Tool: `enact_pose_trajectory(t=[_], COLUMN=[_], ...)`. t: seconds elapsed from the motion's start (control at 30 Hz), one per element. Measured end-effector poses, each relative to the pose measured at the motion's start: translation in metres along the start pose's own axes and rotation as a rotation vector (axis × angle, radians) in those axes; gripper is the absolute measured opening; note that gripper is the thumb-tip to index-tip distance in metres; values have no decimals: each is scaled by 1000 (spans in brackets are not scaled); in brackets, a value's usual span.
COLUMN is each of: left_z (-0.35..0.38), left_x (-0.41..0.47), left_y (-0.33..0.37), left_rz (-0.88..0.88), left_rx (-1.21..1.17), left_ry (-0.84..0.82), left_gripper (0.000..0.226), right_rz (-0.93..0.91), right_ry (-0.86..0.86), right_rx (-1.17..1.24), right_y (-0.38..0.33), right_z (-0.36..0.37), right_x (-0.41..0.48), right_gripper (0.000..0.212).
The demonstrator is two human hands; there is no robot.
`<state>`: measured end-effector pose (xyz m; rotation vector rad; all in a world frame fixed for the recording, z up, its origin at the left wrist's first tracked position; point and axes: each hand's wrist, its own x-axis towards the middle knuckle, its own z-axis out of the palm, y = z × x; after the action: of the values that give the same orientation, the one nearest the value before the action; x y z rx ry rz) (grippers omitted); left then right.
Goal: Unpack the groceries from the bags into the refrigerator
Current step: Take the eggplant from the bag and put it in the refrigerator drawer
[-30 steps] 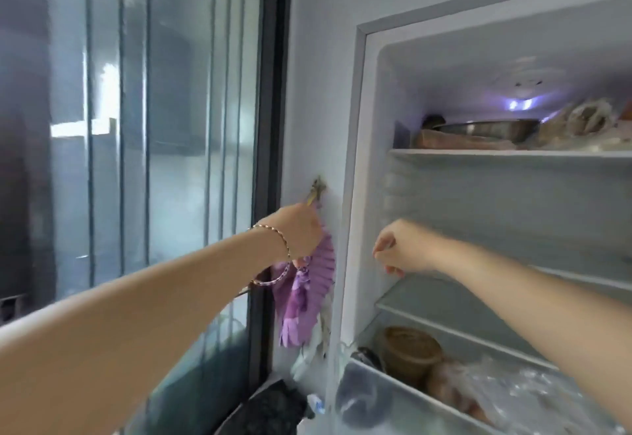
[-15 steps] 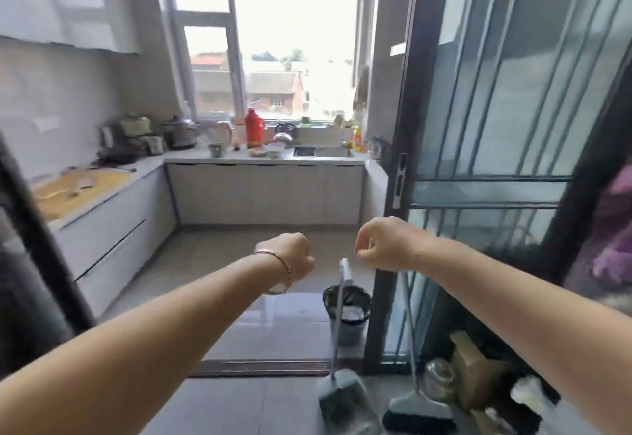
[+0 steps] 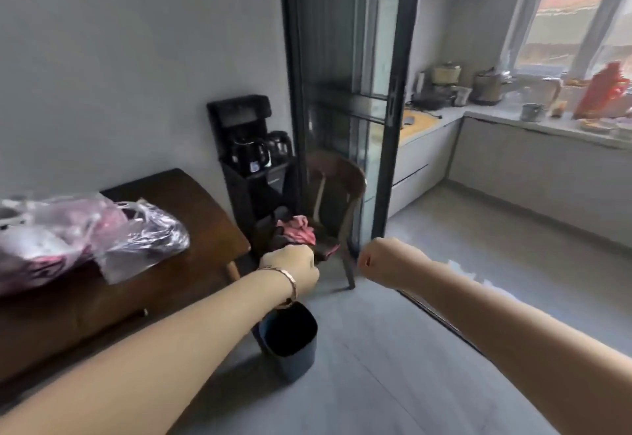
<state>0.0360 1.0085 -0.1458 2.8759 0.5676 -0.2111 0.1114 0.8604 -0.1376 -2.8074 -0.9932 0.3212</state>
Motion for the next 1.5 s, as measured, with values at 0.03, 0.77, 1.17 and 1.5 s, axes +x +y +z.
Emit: enact_pose_trajectory(t=[0.03,0.77,1.17,1.5], left_z=[-4,-31,26,25], left_x=[-1,125,226,243], left_y=[-33,-443,-558,-604], left_rz=[-48,-510,-479,-701], left_rx=[-9,-297,-358,-459], left_ry=[4,309,116,-28], left_gripper=[26,24,34,47], right_rz=[-43,-537,-531,-103], right_ry=[-13,-158,-378,-505], right_rx=[-15,-26,-364,-524], right_y=[-28,-381,-438,-387], right_z=[7,94,152,167], right_x=[20,367,479,514], right_gripper=[23,27,32,61])
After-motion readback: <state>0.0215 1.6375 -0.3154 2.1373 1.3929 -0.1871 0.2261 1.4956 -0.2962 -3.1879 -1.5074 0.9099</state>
